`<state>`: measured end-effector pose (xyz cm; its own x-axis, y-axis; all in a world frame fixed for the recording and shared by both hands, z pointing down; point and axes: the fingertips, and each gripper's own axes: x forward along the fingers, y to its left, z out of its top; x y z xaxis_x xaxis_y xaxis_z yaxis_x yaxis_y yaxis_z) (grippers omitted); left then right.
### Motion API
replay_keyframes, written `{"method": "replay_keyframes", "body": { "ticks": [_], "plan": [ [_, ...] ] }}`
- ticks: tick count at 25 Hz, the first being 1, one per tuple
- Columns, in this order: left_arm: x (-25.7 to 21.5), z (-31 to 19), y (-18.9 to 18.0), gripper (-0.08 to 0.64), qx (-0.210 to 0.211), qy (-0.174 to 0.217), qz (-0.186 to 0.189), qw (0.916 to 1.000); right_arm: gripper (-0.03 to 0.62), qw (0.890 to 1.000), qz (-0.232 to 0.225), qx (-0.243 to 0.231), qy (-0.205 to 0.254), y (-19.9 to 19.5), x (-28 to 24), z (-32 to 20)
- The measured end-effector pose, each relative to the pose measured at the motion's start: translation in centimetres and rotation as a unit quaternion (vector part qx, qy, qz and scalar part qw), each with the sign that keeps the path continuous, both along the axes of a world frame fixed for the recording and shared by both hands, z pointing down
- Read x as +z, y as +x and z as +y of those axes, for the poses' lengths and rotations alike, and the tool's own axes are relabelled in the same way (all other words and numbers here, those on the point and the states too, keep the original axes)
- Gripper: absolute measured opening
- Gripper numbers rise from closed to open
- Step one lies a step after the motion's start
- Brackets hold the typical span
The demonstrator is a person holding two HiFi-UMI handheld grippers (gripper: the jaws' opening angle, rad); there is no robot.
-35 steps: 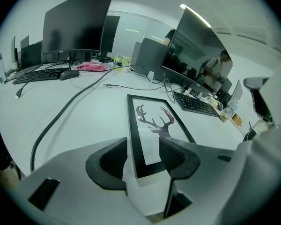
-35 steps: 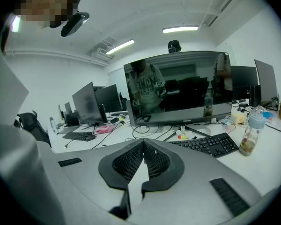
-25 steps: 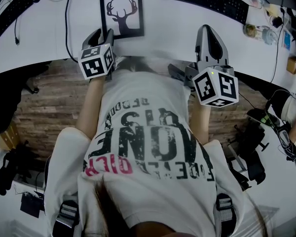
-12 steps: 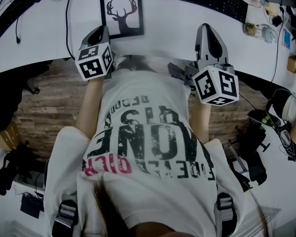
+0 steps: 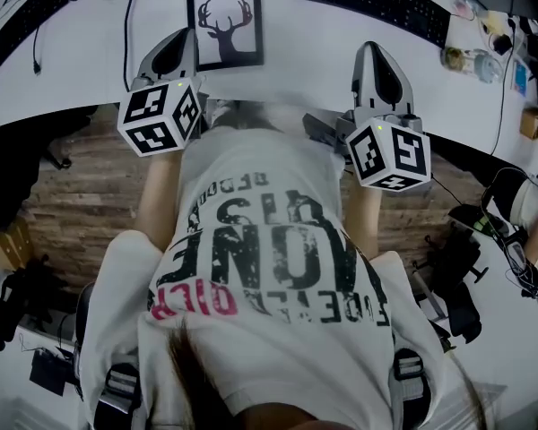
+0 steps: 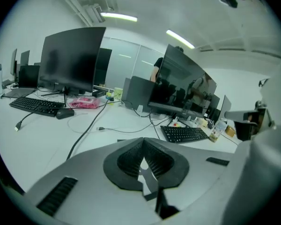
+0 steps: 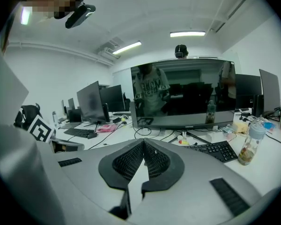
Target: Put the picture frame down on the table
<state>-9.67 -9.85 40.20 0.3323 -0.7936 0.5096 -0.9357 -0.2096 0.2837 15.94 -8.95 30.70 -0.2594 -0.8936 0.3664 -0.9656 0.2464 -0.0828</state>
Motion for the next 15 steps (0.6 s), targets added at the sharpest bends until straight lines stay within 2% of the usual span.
{"method": "replay_keyframes", "body": {
  "ticks": [4, 9, 15],
  "plan": [
    [-3.7, -1.1, -0.3, 0.003, -0.001, 0.049, 0.007, 0.9988, 0.0, 1.0, 0.0, -0.009, 0.006, -0.6, -0.3, -0.1],
    [-8.5, -1.7, -0.3, 0.003, 0.003, 0.121, 0.009, 0.9927, 0.0, 1.0, -0.001, -0.014, 0.013, -0.9, -0.7, 0.0],
    [-12.3, -1.2, -0.1, 0.002, 0.002, 0.164, 0.019, 0.9862, 0.0, 1.0, -0.004, -0.019, 0.021, -1.4, -1.2, 0.7]
  ]
}}
